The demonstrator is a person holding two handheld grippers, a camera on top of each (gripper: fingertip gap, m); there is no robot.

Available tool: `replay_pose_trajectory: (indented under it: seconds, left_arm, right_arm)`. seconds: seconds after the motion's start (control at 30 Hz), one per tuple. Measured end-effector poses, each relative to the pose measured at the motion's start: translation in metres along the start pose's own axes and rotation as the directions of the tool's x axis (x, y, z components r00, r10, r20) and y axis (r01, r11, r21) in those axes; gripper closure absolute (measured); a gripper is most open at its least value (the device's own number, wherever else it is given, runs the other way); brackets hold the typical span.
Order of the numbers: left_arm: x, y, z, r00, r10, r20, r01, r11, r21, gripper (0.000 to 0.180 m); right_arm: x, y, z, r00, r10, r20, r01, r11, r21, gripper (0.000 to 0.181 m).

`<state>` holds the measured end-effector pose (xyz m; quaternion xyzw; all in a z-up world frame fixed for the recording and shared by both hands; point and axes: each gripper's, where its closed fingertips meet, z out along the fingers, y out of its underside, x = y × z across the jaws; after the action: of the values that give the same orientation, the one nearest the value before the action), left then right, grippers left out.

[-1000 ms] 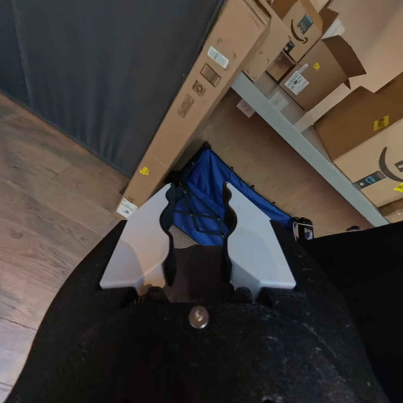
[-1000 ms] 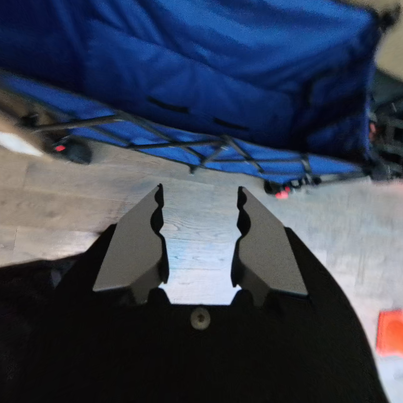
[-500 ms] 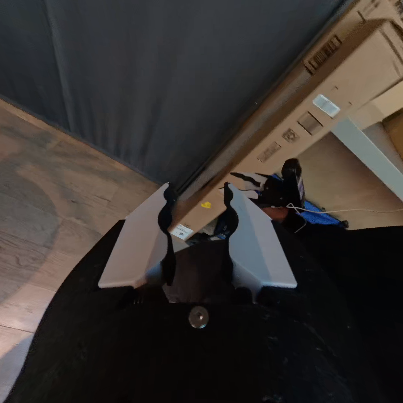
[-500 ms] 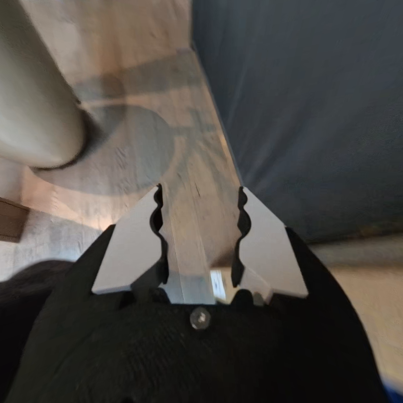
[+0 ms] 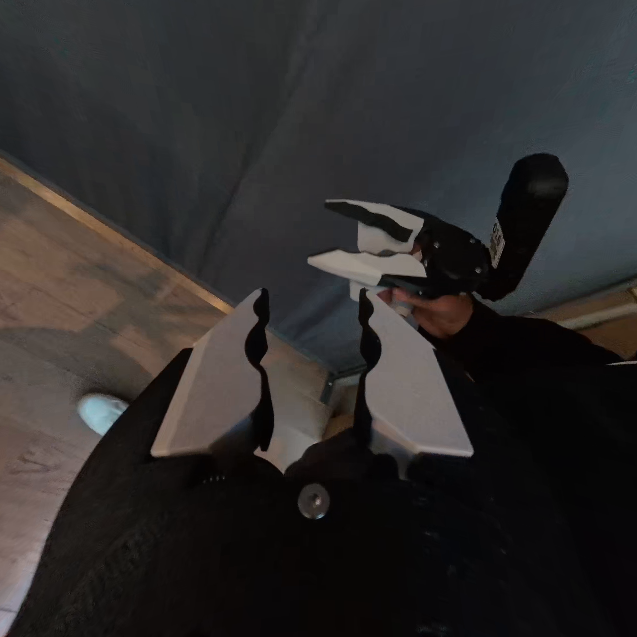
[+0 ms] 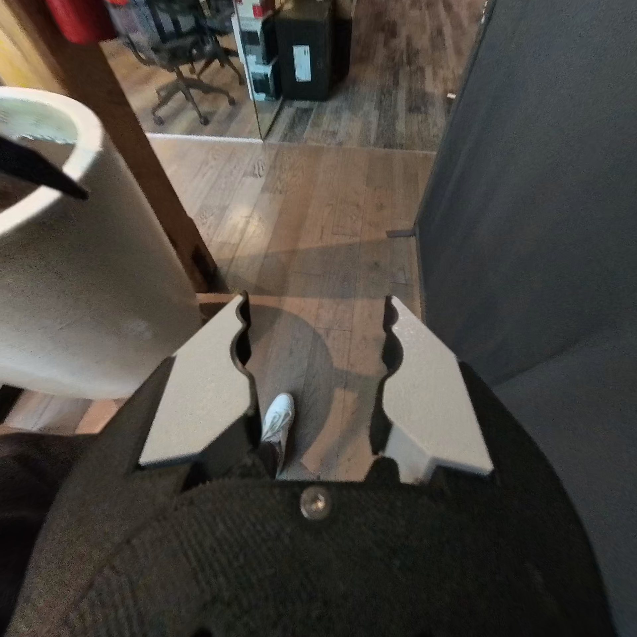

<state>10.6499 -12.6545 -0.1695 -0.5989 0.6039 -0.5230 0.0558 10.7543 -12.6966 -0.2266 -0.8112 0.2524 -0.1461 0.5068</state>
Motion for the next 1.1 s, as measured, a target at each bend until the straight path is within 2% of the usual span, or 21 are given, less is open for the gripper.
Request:
replay_pose_trajectory:
  seconds: [0.07,0.2,0.47,0.63,0.73,0.9,0.97,1.1]
  left_arm:
    - [-0.057,-0.057,0.017,1.0,-0.005,0.02,0.005,1.0,-0.016,0.127]
    - [-0.139,-0.187,0.032,1.0,0.03,0.0,-0.03,0.999,0.024,0.126]
    - [-0.339,-0.38,0.092,0.985,0.102,0.141,-0.105,0.994,0.012,0.123]
    - [-0.48,-0.479,0.13,0.963,-0.019,0.268,-0.01,0.994,0.109,0.123]
    - [-0.539,-0.557,0.125,0.938,-0.075,0.338,0.012,0.983,0.184,0.123]
    - [-0.65,-0.642,0.073,0.829,-0.114,0.548,-0.002,0.979,0.206,0.121]
    - [-0.706,-0.659,0.045,0.768,-0.163,0.619,-0.001,0.967,0.255,0.121]
    - [-0.819,-0.683,-0.012,0.709,-0.295,0.641,0.028,0.92,0.392,0.121]
  right_arm:
    - [0.019,-0.03,0.062,1.0,0.017,0.009,-0.017,0.999,-0.036,0.103]
    - [0.045,-0.14,0.174,0.995,0.029,0.09,-0.037,0.996,0.082,0.103]
    - [0.124,-0.286,0.421,0.975,-0.03,0.221,-0.015,0.98,0.2,0.106]
    - [0.173,-0.338,0.607,0.923,-0.117,0.366,0.063,0.986,0.155,0.105]
    - [0.184,-0.416,0.691,0.876,-0.17,0.452,0.085,0.975,0.204,0.106]
    - [0.146,-0.523,0.822,0.759,-0.189,0.623,0.069,0.975,0.212,0.102]
    - [0.117,-0.544,0.876,0.706,-0.26,0.659,0.13,0.962,0.24,0.103]
    - [0.042,-0.572,0.988,0.612,-0.391,0.687,0.263,0.92,0.29,0.101]
